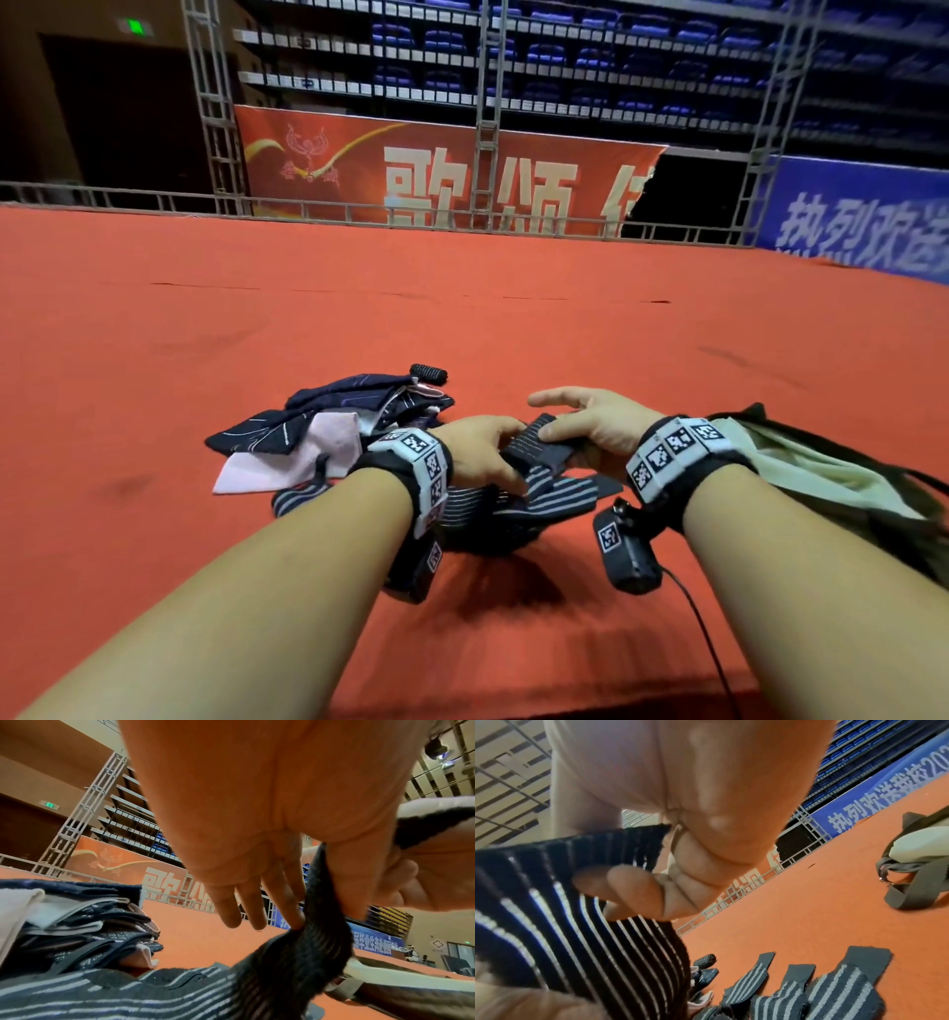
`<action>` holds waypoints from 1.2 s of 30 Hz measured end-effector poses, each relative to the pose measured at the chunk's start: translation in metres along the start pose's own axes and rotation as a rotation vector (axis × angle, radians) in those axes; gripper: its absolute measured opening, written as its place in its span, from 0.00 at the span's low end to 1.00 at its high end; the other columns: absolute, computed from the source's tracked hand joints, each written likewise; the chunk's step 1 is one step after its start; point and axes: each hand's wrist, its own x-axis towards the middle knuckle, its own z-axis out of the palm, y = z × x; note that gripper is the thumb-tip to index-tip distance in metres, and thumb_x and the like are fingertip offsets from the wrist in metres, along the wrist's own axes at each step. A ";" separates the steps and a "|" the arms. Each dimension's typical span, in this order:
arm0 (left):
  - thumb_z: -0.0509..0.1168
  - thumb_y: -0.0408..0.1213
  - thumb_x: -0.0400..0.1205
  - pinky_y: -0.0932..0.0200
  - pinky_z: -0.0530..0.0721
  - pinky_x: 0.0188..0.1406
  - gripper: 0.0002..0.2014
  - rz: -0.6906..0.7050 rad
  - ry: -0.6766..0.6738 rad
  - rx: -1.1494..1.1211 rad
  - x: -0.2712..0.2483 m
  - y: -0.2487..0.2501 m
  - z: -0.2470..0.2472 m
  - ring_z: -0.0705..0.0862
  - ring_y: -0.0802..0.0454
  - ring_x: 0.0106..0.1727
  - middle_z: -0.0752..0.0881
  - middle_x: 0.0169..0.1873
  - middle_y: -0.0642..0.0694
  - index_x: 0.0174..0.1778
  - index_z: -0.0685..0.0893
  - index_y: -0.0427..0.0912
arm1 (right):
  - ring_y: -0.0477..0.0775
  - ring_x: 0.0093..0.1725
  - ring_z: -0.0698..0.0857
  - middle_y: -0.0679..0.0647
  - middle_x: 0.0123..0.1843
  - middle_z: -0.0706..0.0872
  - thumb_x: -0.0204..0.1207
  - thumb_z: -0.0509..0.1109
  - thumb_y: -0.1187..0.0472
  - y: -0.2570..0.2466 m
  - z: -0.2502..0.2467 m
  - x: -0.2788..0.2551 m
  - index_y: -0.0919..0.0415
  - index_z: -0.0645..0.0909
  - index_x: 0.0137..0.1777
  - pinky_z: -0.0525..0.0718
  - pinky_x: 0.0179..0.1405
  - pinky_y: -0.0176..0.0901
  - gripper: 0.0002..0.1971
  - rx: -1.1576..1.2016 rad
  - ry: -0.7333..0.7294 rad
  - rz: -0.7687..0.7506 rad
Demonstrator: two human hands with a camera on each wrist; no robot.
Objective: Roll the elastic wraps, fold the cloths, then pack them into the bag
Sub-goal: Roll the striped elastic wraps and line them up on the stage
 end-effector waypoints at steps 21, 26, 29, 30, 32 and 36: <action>0.76 0.43 0.78 0.56 0.86 0.50 0.07 -0.254 0.199 0.303 -0.025 -0.029 -0.038 0.89 0.48 0.46 0.91 0.42 0.47 0.44 0.88 0.44 | 0.50 0.26 0.85 0.57 0.36 0.84 0.81 0.65 0.76 -0.023 -0.023 -0.006 0.60 0.81 0.43 0.82 0.26 0.40 0.11 0.537 0.575 -0.363; 0.73 0.37 0.77 0.62 0.77 0.37 0.02 -0.409 0.159 0.507 -0.053 -0.046 -0.047 0.86 0.50 0.45 0.86 0.37 0.52 0.42 0.87 0.48 | 0.59 0.32 0.86 0.65 0.40 0.83 0.81 0.62 0.77 -0.016 -0.019 -0.004 0.67 0.79 0.44 0.88 0.23 0.43 0.08 0.669 0.624 -0.293; 0.66 0.35 0.76 0.61 0.76 0.38 0.03 -0.499 0.213 0.628 -0.067 -0.061 -0.053 0.85 0.48 0.46 0.86 0.39 0.51 0.40 0.84 0.48 | 0.59 0.27 0.87 0.66 0.38 0.82 0.80 0.62 0.78 -0.013 -0.016 -0.005 0.69 0.76 0.42 0.88 0.23 0.44 0.08 0.688 0.631 -0.251; 0.64 0.33 0.77 0.61 0.77 0.37 0.05 -0.527 0.242 0.596 -0.071 -0.066 -0.056 0.85 0.46 0.47 0.87 0.42 0.48 0.42 0.84 0.46 | 0.57 0.24 0.87 0.65 0.36 0.82 0.80 0.62 0.78 -0.011 -0.014 -0.005 0.69 0.75 0.41 0.86 0.21 0.41 0.08 0.643 0.625 -0.218; 0.64 0.30 0.80 0.55 0.85 0.42 0.07 -0.569 0.317 0.458 -0.078 -0.079 -0.064 0.88 0.41 0.50 0.87 0.50 0.40 0.52 0.83 0.41 | 0.54 0.22 0.85 0.64 0.33 0.81 0.78 0.63 0.77 -0.005 -0.010 -0.003 0.66 0.75 0.38 0.80 0.17 0.37 0.09 0.495 0.585 -0.151; 0.66 0.34 0.74 0.35 0.92 0.45 0.09 -0.638 0.647 0.047 -0.098 -0.115 -0.077 0.91 0.33 0.43 0.87 0.48 0.37 0.47 0.77 0.51 | 0.54 0.22 0.80 0.62 0.31 0.78 0.73 0.67 0.79 0.016 -0.010 0.007 0.62 0.76 0.39 0.69 0.16 0.35 0.11 0.154 0.502 -0.063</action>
